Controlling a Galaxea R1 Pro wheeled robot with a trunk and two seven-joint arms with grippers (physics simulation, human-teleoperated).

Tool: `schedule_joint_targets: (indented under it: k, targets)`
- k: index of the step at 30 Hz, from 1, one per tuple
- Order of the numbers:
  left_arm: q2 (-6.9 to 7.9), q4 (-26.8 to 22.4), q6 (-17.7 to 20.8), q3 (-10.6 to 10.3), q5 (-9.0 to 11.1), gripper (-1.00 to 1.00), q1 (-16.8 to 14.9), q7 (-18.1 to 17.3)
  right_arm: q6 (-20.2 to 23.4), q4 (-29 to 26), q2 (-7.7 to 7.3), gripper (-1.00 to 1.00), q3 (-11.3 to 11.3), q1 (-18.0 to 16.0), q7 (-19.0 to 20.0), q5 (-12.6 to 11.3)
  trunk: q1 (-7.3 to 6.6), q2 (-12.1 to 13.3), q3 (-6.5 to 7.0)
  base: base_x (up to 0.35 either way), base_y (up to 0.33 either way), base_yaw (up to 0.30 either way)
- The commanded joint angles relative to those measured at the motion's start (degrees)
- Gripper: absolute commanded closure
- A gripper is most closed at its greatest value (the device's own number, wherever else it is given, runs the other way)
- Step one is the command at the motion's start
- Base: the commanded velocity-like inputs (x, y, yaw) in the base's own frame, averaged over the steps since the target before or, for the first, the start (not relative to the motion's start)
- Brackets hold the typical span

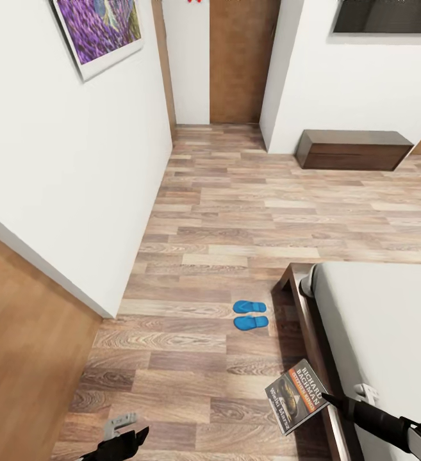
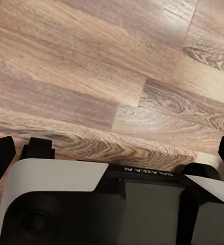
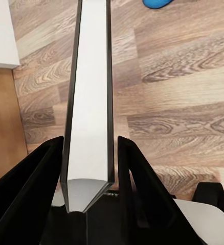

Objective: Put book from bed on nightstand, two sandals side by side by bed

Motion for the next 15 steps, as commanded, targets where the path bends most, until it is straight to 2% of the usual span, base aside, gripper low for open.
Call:
schedule_joint_targets:
  k: [1, 15]
  targets:
    - [-0.09, 0.1, -0.3, -0.5, 0.5, -1.0, 0.0, -0.1, 0.6, 0.0, -0.03, 1.0, 0.3, 0.0, 0.2, -0.6, 0.01, 0.0, 0.05, 0.0, 0.0, 0.0]
    - [-0.38, 0.1, -0.3, -0.5, 0.5, -1.0, 0.0, -0.1, 0.6, 0.0, 0.0, 1.0, 0.3, 0.0, 0.2, -0.6, 0.01, 0.0, 1.35, 0.0, 0.0, 0.0]
